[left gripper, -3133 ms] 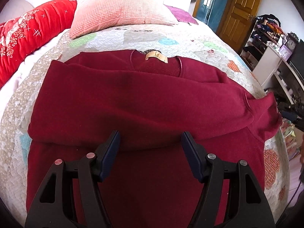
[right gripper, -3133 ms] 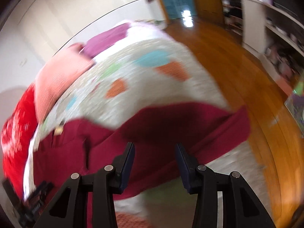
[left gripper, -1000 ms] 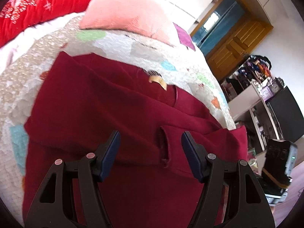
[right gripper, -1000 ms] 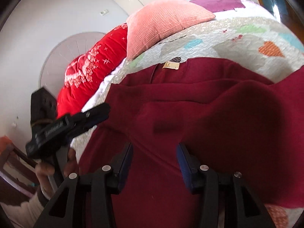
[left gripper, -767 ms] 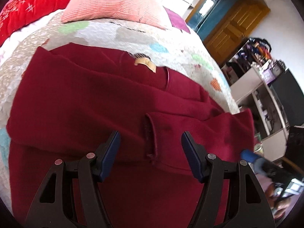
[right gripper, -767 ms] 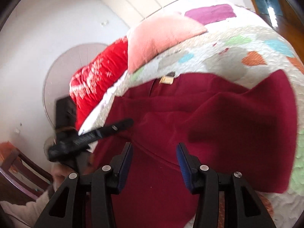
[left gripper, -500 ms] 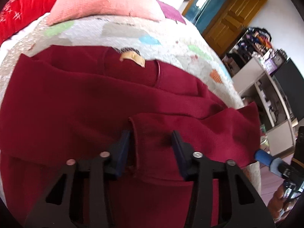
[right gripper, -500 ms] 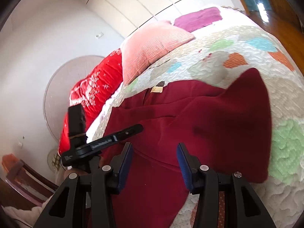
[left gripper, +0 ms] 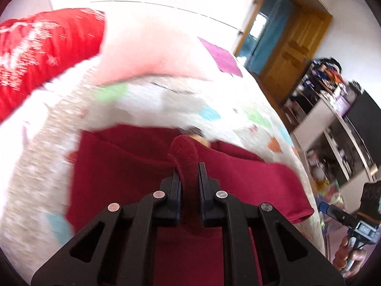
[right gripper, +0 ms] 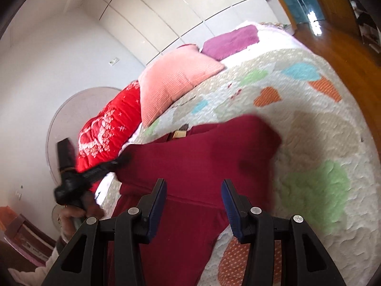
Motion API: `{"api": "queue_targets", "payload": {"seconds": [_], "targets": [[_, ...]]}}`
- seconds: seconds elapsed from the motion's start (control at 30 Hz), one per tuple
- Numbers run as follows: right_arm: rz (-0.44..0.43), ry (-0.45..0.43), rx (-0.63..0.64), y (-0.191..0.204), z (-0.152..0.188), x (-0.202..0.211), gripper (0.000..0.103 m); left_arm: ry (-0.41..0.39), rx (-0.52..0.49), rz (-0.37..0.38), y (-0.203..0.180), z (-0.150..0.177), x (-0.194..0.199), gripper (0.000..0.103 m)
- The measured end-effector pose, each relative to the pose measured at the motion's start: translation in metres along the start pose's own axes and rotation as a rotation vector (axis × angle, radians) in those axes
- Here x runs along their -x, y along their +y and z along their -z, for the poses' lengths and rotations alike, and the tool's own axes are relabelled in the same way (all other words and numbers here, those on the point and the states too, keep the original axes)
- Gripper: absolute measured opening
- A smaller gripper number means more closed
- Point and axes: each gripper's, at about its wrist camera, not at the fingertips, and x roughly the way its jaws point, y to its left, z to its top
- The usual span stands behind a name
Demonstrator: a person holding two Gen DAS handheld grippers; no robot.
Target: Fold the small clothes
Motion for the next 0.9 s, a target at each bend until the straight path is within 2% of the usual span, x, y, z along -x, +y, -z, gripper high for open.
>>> {"api": "queue_targets", "payload": {"seconds": [0.1,0.23,0.3,0.37,0.43,0.53,0.57,0.6,0.63,0.77,0.9], "targets": [[0.057,0.008,0.020,0.002,-0.004,-0.008,0.046,-0.017,0.032,-0.052,0.034,-0.005,0.014,0.010],[0.138,0.030,0.005,-0.005,-0.016,-0.032,0.046,0.019,0.086,-0.084,0.069,-0.001,0.011,0.010],[0.171,0.033,-0.029,-0.014,-0.026,-0.046,0.048,0.027,0.074,-0.095,0.072,0.004,0.010,0.010],[0.195,0.050,-0.075,-0.026,-0.038,-0.064,0.053,0.028,0.061,-0.097,0.070,0.005,0.009,0.010],[0.197,0.073,-0.107,-0.033,-0.045,-0.079,0.058,0.029,0.053,-0.099,0.066,0.009,0.008,0.010],[0.183,0.111,-0.147,-0.041,-0.051,-0.103,0.058,0.031,0.048,-0.101,0.063,0.009,0.005,0.010],[0.177,0.128,-0.119,-0.037,-0.052,-0.111,0.056,0.033,0.051,-0.097,0.064,0.009,0.004,0.010],[0.198,0.127,-0.081,-0.033,-0.052,-0.114,0.037,0.037,0.053,-0.091,0.065,0.007,0.003,0.010],[0.257,0.114,-0.022,-0.025,-0.053,-0.115,0.011,0.039,0.054,-0.084,0.065,0.007,0.004,0.010],[0.316,0.037,0.103,-0.002,-0.061,-0.101,0.008,0.055,0.052,-0.042,0.061,0.007,-0.001,0.010],[0.376,0.025,0.147,0.000,-0.067,-0.100,0.007,0.069,0.046,-0.066,0.054,0.011,-0.020,0.010]]}}
